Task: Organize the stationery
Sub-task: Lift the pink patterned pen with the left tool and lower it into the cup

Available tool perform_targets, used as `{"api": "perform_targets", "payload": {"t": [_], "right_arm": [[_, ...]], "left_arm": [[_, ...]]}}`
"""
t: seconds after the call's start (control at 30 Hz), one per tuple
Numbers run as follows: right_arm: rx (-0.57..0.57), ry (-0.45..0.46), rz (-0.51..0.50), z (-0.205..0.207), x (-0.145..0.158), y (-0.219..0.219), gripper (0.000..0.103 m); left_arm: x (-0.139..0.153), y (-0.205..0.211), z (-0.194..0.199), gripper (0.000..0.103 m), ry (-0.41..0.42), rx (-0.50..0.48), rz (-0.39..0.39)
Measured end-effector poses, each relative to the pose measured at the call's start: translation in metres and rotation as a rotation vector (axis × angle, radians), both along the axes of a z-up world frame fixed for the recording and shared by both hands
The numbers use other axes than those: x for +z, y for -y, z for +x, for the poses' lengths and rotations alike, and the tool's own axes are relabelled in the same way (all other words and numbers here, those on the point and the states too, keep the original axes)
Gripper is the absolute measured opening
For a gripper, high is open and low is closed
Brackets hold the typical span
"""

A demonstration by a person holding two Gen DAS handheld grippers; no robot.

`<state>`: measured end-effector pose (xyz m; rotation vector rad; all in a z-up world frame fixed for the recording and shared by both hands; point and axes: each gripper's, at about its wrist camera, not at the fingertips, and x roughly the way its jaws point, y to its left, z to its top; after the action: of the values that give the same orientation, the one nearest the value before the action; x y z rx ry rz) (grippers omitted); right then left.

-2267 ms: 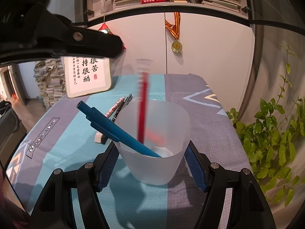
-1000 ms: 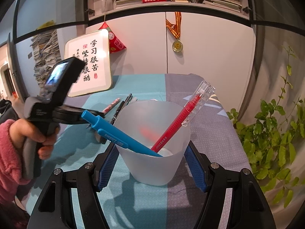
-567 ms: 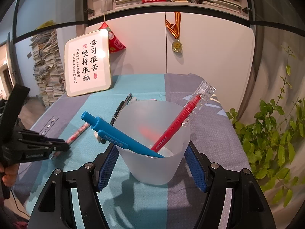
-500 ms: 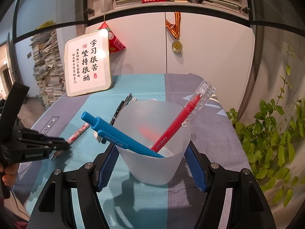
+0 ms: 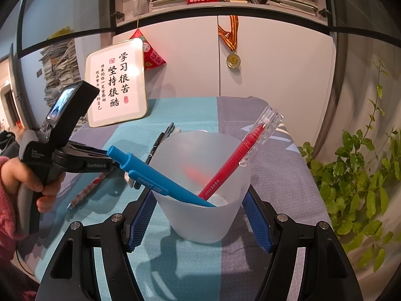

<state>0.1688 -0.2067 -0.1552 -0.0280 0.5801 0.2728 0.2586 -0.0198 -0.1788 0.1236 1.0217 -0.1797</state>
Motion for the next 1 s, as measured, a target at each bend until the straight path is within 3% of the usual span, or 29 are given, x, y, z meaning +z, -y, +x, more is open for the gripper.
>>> {"api": "perform_targets", "payload": {"t": [0.1,0.43,0.77,1.0], "right_arm": [[-0.001,-0.001,0.006,0.000,0.000,0.000,0.071],[-0.002,0.000,0.002,0.000,0.000,0.001,0.071],[0.002,-0.001,-0.001,-0.002,0.000,-0.001,0.071],[0.002,0.000,-0.002,-0.002,0.000,-0.001,0.071]], "left_arm": [[0.013,0.000,-0.013,0.011,0.045,-0.008,-0.002],[0.082,-0.020,-0.062,0.011,0.218,0.009,-0.116],[0.123,0.004,-0.087,0.011,0.339,-0.057,-0.151],[0.156,0.029,-0.093,0.011,0.400,-0.131,-0.250]]}}
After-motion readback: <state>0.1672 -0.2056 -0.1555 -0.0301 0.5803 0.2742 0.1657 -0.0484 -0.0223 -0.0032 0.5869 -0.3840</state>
